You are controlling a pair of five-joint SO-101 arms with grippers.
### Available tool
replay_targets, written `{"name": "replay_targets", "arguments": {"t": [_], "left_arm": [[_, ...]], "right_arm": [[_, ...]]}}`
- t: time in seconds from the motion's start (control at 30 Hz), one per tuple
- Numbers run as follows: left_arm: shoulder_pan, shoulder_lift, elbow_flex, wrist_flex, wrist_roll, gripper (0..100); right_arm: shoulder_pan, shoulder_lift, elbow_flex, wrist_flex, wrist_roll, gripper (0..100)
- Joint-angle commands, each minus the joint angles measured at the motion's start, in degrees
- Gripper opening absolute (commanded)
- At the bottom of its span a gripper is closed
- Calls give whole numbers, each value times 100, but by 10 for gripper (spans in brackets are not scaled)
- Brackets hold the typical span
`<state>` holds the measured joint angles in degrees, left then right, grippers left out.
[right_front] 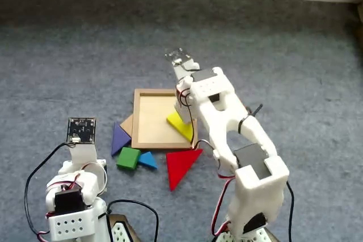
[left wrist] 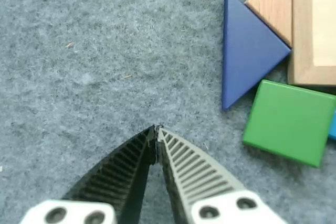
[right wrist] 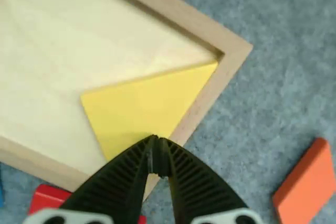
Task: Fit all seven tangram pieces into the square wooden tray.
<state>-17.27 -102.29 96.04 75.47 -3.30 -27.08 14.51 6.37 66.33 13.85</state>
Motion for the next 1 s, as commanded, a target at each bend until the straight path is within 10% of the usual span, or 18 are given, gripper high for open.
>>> {"name": "replay_targets", "arguments": {"t": [0.0, 0.43, 0.67, 0.97], "left_arm": [[-75, -171, 119, 26, -9, 34], [-75, -171, 119, 26, -9, 34], [-75, -171, 119, 26, -9, 34], [-75, -171, 119, 26, -9, 34]], "right_arm": [[-119, -1209, -338, 391, -44, 5], [-637, -2949, 1903, 796, -132, 42], [-1007, -2941, 2088, 796, -3473, 218], [-2149, -2932, 2782, -541, -4914, 325]]}}
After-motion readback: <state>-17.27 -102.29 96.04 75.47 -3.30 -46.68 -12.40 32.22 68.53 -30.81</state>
